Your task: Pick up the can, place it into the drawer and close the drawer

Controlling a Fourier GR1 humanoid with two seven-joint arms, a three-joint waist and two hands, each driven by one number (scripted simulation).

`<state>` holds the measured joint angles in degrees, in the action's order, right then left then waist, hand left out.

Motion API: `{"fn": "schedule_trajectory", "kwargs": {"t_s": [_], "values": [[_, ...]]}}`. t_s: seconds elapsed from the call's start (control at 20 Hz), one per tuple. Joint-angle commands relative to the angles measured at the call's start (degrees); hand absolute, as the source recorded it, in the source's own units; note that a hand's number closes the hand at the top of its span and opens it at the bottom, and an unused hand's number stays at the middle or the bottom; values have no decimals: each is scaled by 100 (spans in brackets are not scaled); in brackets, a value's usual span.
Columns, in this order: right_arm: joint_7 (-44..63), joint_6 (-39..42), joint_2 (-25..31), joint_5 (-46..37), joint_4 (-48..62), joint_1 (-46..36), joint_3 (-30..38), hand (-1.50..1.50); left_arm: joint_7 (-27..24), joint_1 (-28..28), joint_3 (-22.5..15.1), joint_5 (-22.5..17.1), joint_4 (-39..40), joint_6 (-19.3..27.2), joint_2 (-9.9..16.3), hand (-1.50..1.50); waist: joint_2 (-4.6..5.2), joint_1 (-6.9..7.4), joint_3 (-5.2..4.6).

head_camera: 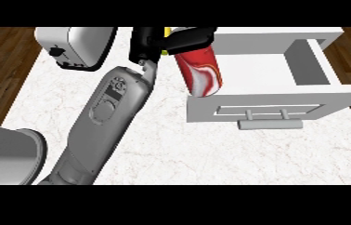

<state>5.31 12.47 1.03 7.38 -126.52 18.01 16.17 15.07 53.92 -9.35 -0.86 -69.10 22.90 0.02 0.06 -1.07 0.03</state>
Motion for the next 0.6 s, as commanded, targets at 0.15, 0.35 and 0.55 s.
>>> {"fn": "schedule_trajectory", "kwargs": {"t_s": [0.15,0.35,0.55], "values": [[-318,-108,-97,-273,386,-58,-232,-150,61,1154,-178,-428,1081,454,-2,150,14,-24,2],[182,-20,-48,-19,-101,-8,-39,-150,-192,1419,-668,-808,1581,871,-2,150,12,-77,0],[-142,-57,-94,-269,85,-68,-133,-150,-14,2092,-524,-884,2129,787,-2,150,12,-77,3]]}}
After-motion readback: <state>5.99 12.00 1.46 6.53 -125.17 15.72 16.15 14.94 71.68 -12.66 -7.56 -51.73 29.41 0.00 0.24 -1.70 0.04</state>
